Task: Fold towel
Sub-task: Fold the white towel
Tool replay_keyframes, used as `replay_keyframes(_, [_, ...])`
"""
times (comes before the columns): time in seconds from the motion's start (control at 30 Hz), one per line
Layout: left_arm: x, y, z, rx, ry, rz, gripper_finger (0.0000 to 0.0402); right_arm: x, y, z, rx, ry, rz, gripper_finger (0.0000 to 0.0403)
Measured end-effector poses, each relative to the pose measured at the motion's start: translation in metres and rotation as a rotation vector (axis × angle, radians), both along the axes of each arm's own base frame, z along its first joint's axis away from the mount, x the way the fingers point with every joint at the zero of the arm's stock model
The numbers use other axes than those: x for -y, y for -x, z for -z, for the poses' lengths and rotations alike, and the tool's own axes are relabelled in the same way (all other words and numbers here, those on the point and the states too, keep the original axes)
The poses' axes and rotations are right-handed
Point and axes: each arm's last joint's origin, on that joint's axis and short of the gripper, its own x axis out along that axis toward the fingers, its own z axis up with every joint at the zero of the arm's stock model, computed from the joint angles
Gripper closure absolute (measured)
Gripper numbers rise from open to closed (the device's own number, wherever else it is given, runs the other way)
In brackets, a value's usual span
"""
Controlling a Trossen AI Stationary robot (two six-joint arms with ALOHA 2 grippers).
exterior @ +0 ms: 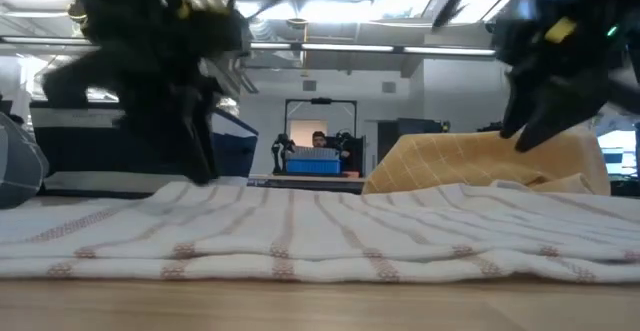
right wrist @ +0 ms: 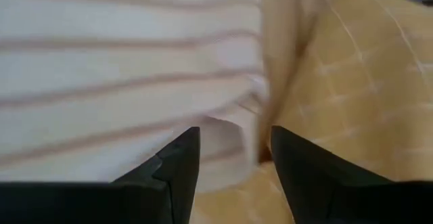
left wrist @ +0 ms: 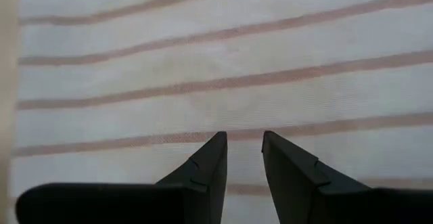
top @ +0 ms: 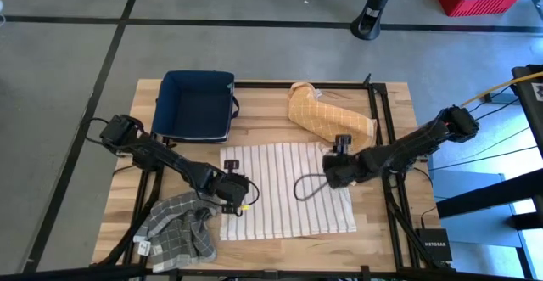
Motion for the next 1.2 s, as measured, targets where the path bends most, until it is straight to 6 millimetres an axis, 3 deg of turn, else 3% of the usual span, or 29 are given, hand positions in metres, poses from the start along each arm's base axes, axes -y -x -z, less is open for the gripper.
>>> replay_keyframes(0.13, [-0.01, 0.005, 0.017, -0.051, 0.021, -0.003, 0.0314, 0.023, -0.001, 0.014, -0.059, -0.023, 0.002, 0.022])
replay_keyframes(0.33, [-0.016, 0.013, 0.028, -0.078, 0.015, -0.024, 0.0314, 0.04, -0.009, 0.029, -0.035, -0.069, -0.043, 0.022])
replay_keyframes(0.53, [-0.017, 0.016, 0.03, -0.094, 0.003, -0.014, 0.0314, 0.045, -0.009, 0.044, -0.057, -0.033, -0.037, 0.0228])
replay_keyframes(0.67, [-0.017, 0.016, 0.031, -0.098, 0.003, -0.013, 0.0314, 0.045, -0.012, 0.054, -0.048, -0.001, -0.078, 0.0271])
replay_keyframes(0.87, [-0.013, 0.02, 0.032, -0.112, 0.006, -0.032, 0.0314, 0.044, -0.011, 0.048, -0.015, -0.028, -0.001, 0.039])
replay_keyframes(1.2, [-0.007, 0.032, 0.033, -0.178, -0.015, -0.078, 0.0314, 0.049, 0.007, 0.024, 0.053, 0.002, 0.142, 0.0391])
